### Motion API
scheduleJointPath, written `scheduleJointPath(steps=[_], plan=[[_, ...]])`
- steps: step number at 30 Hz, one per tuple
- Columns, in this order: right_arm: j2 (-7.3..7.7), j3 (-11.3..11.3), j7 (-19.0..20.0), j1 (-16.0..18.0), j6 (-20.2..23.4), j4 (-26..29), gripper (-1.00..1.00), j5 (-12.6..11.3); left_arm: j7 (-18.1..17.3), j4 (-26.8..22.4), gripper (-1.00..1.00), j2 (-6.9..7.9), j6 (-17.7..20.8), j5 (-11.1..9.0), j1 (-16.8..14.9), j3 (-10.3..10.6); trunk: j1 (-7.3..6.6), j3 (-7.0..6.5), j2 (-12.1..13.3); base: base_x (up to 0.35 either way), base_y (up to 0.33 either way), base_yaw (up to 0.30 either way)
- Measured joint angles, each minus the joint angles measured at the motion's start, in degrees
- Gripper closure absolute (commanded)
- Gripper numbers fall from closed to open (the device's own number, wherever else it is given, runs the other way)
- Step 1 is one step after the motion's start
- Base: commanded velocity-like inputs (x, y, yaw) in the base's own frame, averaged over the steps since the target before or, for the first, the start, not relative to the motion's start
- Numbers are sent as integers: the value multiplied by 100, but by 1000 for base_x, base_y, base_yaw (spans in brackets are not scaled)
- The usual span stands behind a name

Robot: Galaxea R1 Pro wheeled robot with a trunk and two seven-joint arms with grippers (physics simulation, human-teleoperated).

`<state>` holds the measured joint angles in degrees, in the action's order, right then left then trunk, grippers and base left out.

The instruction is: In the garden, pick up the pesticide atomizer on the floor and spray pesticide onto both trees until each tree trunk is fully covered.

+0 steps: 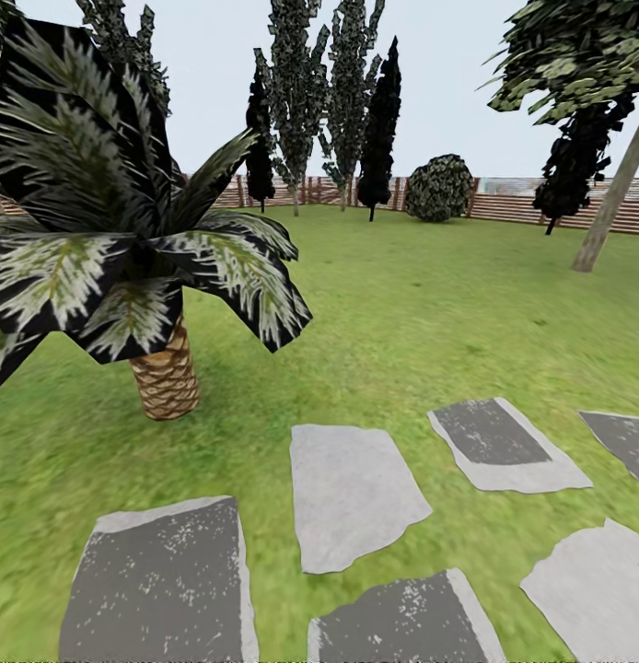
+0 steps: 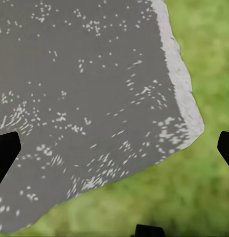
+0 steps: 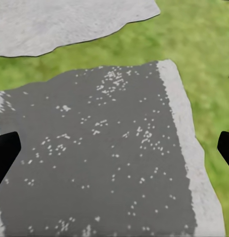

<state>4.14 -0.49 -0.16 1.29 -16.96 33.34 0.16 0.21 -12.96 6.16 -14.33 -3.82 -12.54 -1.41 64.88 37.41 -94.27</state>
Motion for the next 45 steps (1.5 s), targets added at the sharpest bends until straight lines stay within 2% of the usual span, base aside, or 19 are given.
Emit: scheduleJointPath(steps=[21, 45], plan=[[0, 0, 0, 0, 0, 0, -100, 0, 0, 0, -100, 0, 0, 5, 0, 0, 461, 568, -843, 0, 0, 0], [0, 9, 0, 0, 0, 0, -100, 0, 0, 0, -100, 0, 0, 7, 0, 0, 989, 1054, -1805, 0, 0, 0]])
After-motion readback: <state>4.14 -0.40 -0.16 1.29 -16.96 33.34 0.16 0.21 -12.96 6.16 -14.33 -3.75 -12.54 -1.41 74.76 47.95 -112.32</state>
